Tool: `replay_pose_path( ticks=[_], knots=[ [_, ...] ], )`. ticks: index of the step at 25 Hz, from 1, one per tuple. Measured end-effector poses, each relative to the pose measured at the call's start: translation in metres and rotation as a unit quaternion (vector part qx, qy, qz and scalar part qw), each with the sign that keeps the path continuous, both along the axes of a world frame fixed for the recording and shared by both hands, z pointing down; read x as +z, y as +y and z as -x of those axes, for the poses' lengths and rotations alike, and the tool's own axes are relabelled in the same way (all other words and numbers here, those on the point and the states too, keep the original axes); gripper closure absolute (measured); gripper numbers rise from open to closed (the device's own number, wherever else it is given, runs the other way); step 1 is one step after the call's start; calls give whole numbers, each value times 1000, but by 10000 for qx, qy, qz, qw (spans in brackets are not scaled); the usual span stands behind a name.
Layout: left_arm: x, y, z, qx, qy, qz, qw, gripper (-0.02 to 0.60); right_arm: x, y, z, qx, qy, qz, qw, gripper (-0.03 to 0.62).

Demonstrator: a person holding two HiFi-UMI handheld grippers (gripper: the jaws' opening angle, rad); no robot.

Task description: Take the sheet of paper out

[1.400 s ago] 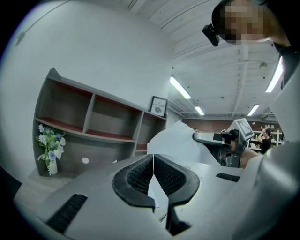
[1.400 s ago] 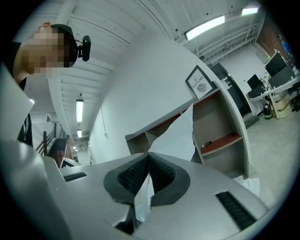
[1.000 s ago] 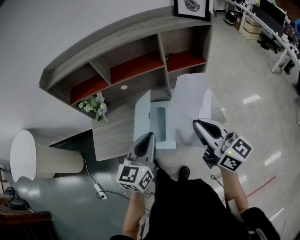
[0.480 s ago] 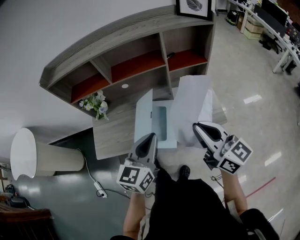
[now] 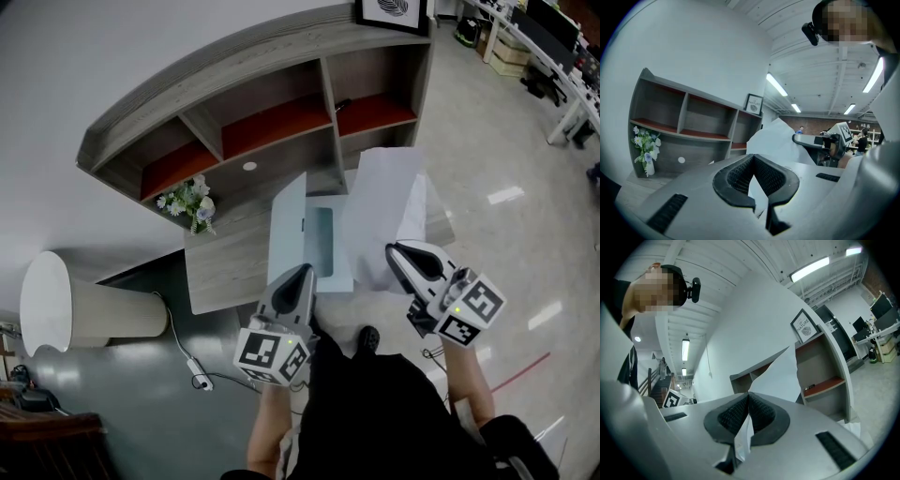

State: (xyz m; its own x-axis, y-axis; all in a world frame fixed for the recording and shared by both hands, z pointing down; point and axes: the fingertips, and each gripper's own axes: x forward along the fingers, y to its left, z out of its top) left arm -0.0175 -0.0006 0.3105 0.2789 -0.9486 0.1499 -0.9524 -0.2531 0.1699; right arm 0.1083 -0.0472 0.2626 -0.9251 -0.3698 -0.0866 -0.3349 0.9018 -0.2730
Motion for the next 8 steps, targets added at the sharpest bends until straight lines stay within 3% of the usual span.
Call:
replay_pose_path(
  ticks=[8],
  knots=[
    [5, -1, -1, -35, -16, 38, 10000, 568, 2, -2, -2, 20, -4, 8, 10000, 582]
  ],
)
